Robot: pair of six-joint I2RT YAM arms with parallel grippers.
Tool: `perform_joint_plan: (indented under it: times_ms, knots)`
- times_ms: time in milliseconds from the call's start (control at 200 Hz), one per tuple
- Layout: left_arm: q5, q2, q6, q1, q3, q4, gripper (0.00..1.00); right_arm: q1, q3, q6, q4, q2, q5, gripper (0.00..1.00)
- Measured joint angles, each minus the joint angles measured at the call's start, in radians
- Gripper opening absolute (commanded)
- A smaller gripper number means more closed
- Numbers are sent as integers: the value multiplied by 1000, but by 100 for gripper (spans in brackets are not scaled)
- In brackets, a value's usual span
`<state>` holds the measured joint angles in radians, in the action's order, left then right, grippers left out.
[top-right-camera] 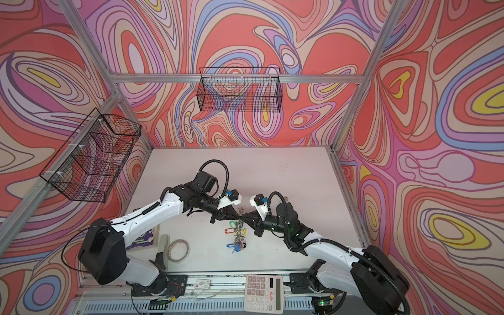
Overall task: Attach keys to a key ring
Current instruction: Pass the keyring.
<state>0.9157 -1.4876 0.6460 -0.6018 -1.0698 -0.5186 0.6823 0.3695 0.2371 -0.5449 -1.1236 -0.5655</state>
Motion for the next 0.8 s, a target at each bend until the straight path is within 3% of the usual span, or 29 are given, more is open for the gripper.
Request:
perform_joint_plan:
  times_ms: [85, 270, 381, 501, 796]
  knots:
    - [-3, 0, -8, 0, 0, 0, 0, 0, 0, -2, 0, 0, 0, 0]
    - [-13, 0, -23, -1, 0, 7, 0, 0, -1, -3, 0, 0, 2, 0]
    - [-35, 1, -18, -8, 0, 5, 0, 1, -2, 0, 11, 14, 32, 30]
    - [-84, 9, 16, -18, -2, -39, 0, -8, -8, 24, -9, 90, 80, 46]
    - [-196, 47, 106, -35, -42, -129, 0, -54, -11, 43, -16, 119, 140, 47]
